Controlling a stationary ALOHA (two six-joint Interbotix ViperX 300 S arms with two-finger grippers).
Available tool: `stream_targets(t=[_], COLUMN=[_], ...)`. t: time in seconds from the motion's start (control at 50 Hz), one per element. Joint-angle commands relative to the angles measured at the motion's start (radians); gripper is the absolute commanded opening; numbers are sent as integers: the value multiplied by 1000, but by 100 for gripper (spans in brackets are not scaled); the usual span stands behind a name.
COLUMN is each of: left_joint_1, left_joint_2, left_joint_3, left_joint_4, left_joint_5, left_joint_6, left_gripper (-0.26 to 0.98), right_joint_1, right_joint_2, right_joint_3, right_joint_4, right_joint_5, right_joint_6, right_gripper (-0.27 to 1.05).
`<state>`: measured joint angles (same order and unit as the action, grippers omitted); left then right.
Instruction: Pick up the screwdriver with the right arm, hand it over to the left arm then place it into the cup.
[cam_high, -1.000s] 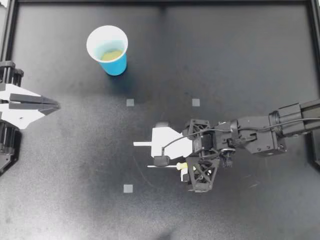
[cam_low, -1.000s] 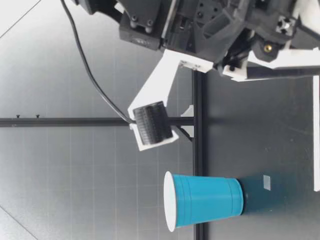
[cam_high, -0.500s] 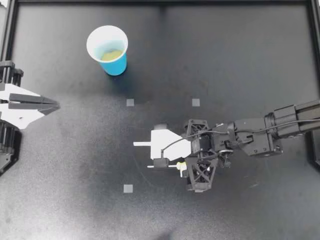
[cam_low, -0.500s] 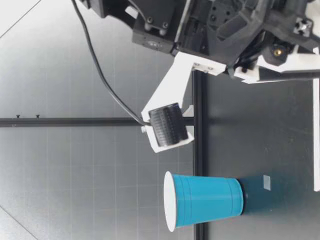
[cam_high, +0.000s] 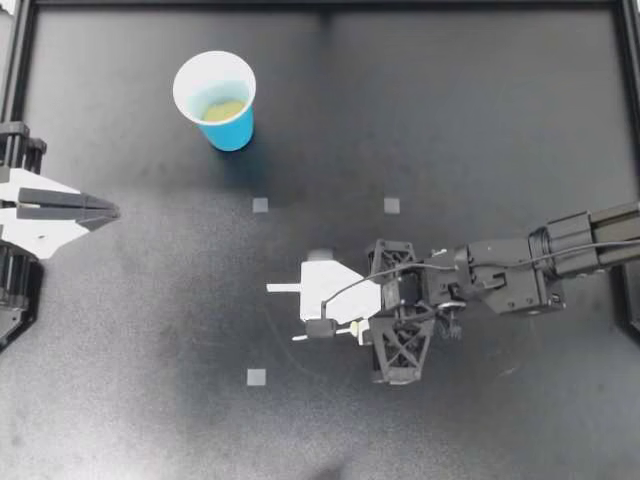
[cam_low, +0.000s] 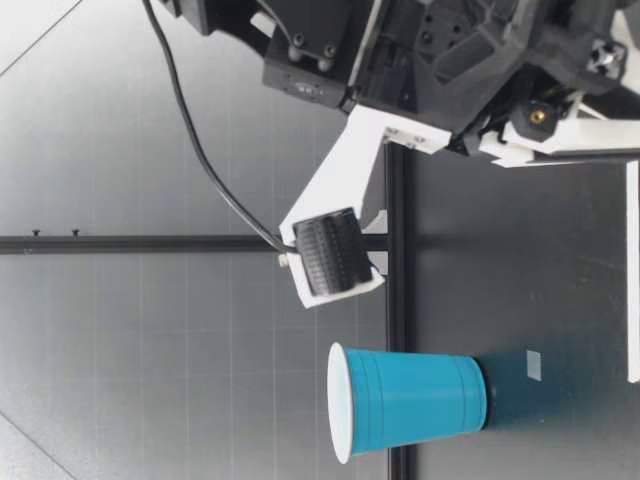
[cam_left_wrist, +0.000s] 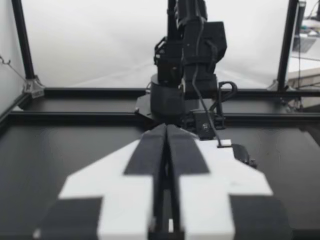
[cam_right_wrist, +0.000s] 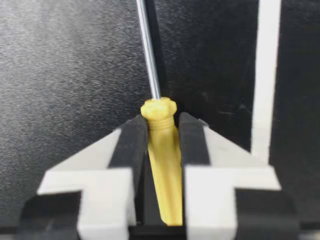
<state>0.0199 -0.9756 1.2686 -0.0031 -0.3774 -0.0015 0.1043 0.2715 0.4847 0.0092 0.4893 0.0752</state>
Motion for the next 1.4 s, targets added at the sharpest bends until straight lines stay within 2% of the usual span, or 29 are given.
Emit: stream_targets(t=[0.0, 0.2, 0.48, 0.68, 0.86, 0.98, 1.2, 1.26, 1.38], left_joint_1=[2, 2, 2, 2, 2, 2, 2, 2, 2], left_joint_2=[9, 71, 221, 342, 446, 502, 588, 607, 647], left_joint_3=[-6, 9, 0, -46, -107, -143, -212, -229, -258], left_joint_4=[0, 0, -3, -14, -14, -14, -14, -14, -12], left_joint_5=[-14, -63, -222, -287, -293, -293, -295, -298, -327], left_joint_6=[0, 3, 5, 6, 6, 3, -6, -8, -9], left_gripper=[10, 10, 11, 11, 12, 25, 70, 72, 69], right_joint_1=[12, 12, 6, -14, -29, -34, -63, -77, -98], right_joint_2=[-43, -118, -307, -382, -387, -388, -393, -388, -376], right_joint_3=[-20, 48, 307, 451, 476, 476, 474, 472, 466], right_joint_4=[8, 11, 12, 15, 12, 12, 14, 14, 14], right_joint_5=[-14, -133, -650, -1020, -1101, -1111, -1157, -1187, -1256], right_joint_6=[3, 72, 209, 232, 222, 192, 118, 109, 91], right_gripper=[3, 3, 3, 3, 3, 3, 3, 3, 3])
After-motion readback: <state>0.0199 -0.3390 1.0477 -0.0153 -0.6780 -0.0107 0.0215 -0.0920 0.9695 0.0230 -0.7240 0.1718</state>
